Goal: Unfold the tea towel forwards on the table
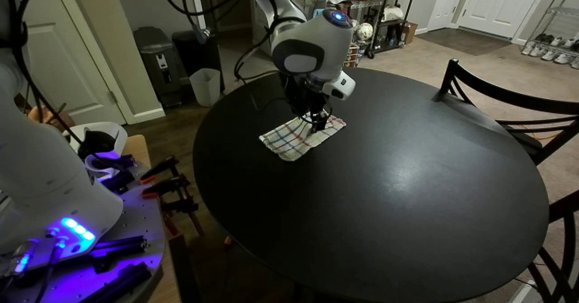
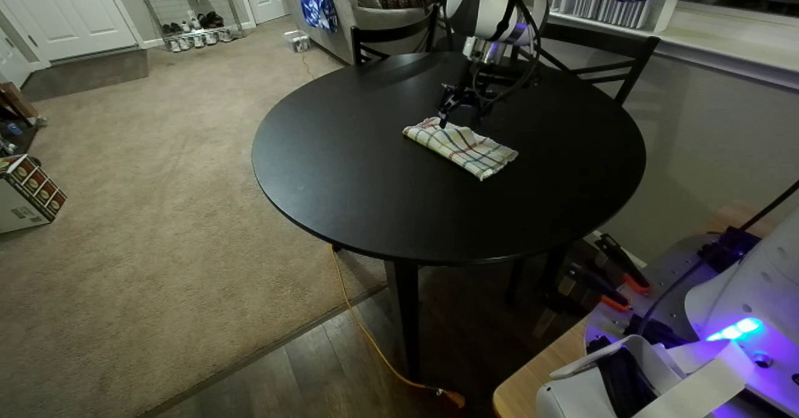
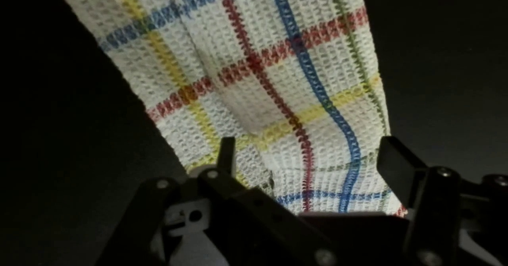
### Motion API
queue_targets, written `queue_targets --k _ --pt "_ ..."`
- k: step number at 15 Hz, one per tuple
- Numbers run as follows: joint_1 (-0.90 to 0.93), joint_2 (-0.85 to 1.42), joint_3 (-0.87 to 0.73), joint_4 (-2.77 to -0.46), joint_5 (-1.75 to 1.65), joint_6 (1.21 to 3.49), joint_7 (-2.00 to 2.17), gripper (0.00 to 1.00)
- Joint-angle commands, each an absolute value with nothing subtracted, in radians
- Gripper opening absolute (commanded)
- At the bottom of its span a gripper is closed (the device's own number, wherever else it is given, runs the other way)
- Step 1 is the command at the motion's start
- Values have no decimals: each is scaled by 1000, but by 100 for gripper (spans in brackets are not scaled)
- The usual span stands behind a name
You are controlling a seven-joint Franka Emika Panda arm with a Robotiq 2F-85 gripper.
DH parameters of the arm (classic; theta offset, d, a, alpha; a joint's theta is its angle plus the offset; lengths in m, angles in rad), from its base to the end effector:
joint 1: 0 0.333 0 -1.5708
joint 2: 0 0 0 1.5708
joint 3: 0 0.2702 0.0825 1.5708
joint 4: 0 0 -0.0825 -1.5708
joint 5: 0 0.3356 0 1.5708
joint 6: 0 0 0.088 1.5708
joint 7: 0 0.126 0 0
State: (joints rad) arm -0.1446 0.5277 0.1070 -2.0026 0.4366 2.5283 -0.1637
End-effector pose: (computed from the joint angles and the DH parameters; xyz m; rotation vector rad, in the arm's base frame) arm 0.5554 -0.0201 0.1729 -2.8173 0.3518 -0.0338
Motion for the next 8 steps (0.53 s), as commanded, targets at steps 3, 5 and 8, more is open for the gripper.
queue_targets --k 3,5,8 --pt "-180 536 137 -1995 457 2521 -221 45" --pt "-182 536 138 -1995 457 2523 -218 32" --pt "-177 528 130 -1998 452 2531 -203 13"
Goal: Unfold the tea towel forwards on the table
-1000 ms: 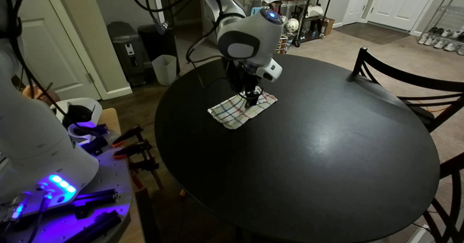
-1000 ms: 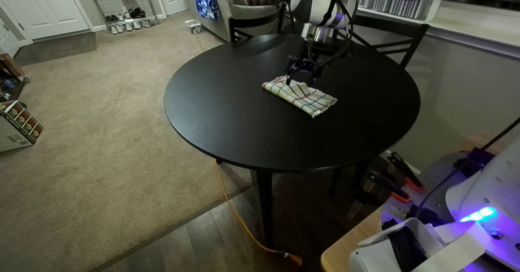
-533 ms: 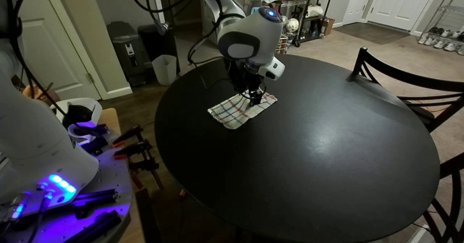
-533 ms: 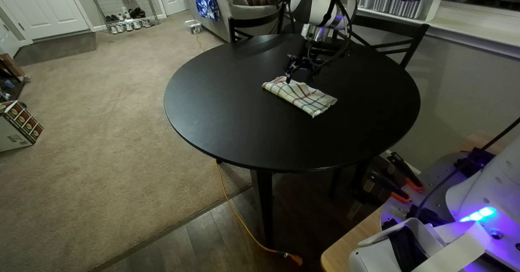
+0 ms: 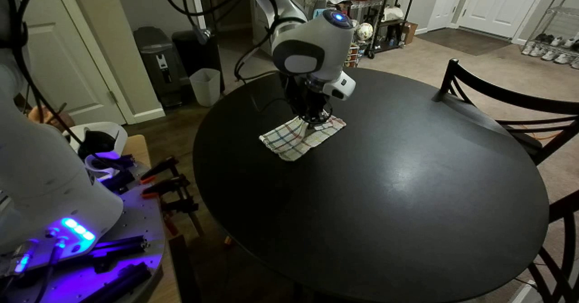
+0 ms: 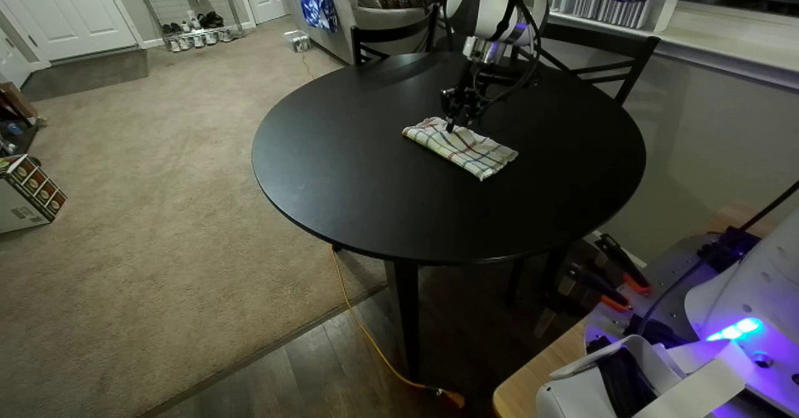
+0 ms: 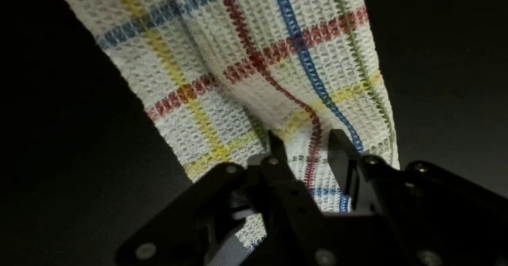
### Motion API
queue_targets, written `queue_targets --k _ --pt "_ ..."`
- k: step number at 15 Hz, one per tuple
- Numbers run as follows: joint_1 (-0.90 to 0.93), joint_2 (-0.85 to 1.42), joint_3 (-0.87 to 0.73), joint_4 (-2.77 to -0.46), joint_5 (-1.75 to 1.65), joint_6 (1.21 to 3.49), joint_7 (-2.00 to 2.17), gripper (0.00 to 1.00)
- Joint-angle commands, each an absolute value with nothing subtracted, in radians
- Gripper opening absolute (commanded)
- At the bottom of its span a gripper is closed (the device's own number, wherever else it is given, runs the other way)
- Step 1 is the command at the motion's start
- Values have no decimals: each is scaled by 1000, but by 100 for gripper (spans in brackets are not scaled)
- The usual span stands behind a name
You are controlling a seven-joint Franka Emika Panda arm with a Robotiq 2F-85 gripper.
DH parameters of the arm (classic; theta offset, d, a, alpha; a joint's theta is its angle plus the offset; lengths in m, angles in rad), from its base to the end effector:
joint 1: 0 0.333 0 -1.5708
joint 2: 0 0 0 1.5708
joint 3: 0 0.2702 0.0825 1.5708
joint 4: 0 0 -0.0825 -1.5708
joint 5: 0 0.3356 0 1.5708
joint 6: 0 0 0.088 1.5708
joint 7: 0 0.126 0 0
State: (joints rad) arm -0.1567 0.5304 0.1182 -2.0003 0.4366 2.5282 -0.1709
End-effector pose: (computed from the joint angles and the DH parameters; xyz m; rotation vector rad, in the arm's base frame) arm 0.5559 -0.0205 0.1726 -2.8123 0.3447 -0.0353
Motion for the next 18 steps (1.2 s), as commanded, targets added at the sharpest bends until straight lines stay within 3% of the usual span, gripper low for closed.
queue_targets --k 1,4,18 --pt "-175 523 127 -2000 449 2535 -198 8" --pt "-170 505 118 -2003 442 2534 -185 0" --pt "-66 407 160 -2080 434 2530 -157 0"
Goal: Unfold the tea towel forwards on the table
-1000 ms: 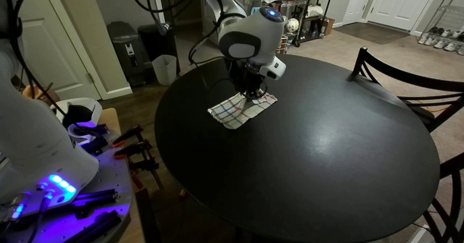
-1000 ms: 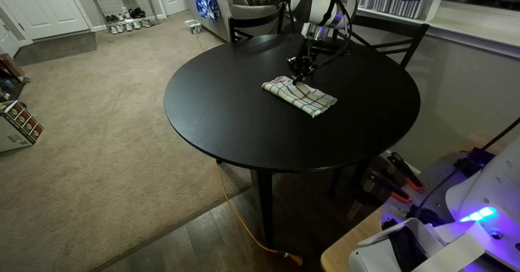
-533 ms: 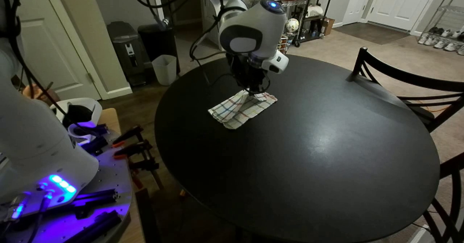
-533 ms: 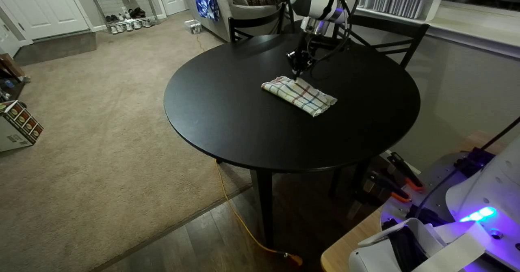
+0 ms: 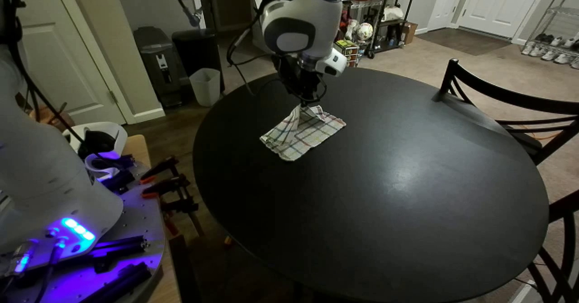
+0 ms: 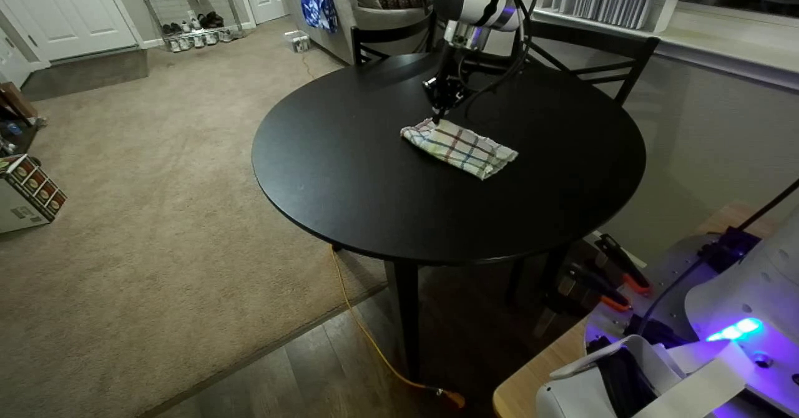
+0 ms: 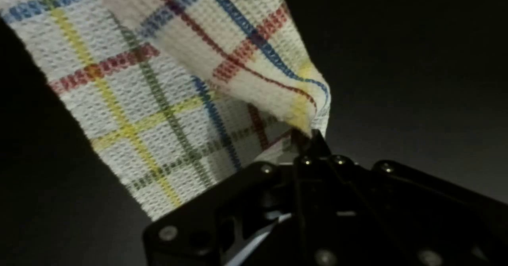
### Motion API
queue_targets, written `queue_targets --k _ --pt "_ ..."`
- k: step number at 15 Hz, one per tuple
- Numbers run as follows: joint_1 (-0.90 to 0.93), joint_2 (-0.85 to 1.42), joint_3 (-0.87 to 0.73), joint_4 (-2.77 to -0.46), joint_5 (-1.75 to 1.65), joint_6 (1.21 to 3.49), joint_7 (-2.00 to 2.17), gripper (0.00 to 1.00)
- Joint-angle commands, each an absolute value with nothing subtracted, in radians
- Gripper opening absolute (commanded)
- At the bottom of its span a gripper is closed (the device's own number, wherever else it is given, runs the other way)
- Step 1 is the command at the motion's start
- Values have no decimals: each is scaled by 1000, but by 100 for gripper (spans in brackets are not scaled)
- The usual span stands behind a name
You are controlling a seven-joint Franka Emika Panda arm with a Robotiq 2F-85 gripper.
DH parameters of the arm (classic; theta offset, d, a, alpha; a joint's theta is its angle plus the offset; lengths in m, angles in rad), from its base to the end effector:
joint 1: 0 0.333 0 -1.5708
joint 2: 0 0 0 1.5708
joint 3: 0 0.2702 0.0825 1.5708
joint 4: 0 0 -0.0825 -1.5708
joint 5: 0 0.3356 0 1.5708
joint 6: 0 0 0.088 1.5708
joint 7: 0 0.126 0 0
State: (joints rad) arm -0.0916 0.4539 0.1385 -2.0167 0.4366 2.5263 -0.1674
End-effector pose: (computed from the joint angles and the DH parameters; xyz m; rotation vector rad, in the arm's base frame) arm 0.5607 0.0264 0.2096 -2.8147 0.2168 -0.0985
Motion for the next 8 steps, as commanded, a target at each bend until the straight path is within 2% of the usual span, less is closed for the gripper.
queue_targets --k 1,8 --pt "-52 406 171 -2088 432 2526 -160 0" --pt "79 460 172 -2102 349 2583 -98 0"
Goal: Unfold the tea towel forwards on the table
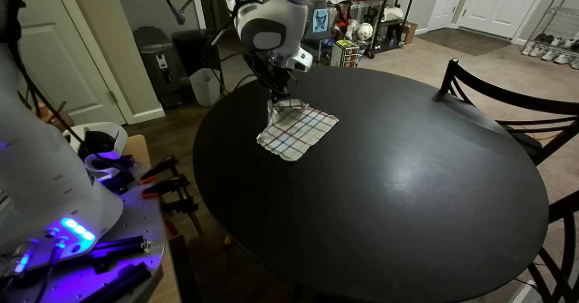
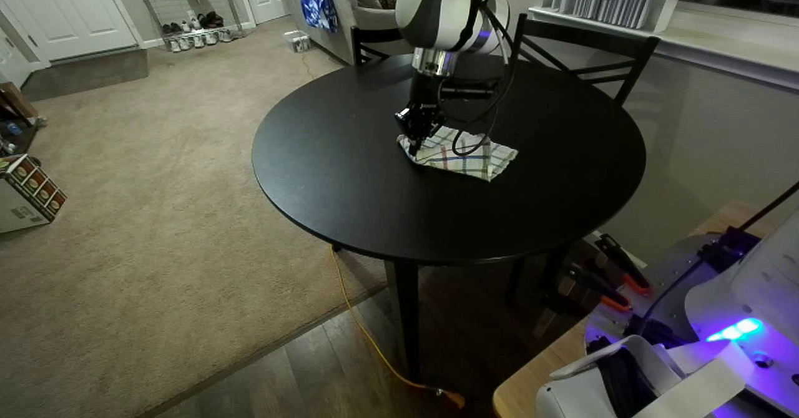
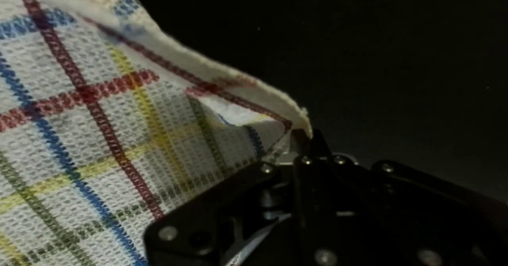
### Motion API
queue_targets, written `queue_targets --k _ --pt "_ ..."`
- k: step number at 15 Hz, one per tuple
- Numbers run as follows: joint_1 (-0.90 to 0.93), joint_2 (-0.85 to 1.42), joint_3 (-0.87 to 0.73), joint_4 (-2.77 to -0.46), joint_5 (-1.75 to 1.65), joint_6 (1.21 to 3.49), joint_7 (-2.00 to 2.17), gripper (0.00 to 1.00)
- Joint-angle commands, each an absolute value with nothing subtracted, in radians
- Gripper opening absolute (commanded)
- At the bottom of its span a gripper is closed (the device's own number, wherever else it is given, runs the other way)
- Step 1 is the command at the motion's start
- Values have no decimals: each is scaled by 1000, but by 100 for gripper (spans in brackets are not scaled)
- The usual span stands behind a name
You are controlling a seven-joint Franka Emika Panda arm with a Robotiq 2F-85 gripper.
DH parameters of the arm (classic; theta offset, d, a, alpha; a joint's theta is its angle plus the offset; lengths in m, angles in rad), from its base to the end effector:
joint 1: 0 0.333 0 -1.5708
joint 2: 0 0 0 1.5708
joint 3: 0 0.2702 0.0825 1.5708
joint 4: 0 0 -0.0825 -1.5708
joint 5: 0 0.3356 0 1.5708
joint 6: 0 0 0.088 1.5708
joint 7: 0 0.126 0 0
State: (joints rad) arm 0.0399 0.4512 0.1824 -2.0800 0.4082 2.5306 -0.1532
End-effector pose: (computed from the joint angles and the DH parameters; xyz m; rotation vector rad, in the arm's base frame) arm 0.5273 0.1209 0.1904 -2.8295 -0.0292 0.0219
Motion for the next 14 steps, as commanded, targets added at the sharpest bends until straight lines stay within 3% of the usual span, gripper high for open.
queue_targets --k 1,4,5,7,14 --pt "101 472 161 -2103 319 2614 -74 0" --pt "150 515 123 -2092 226 2692 7 1" --pt "166 528 107 -2089 200 2717 39 26" --pt "187 548 80 -2082 161 2738 88 31" --pt "180 562 84 -2063 156 2727 119 76"
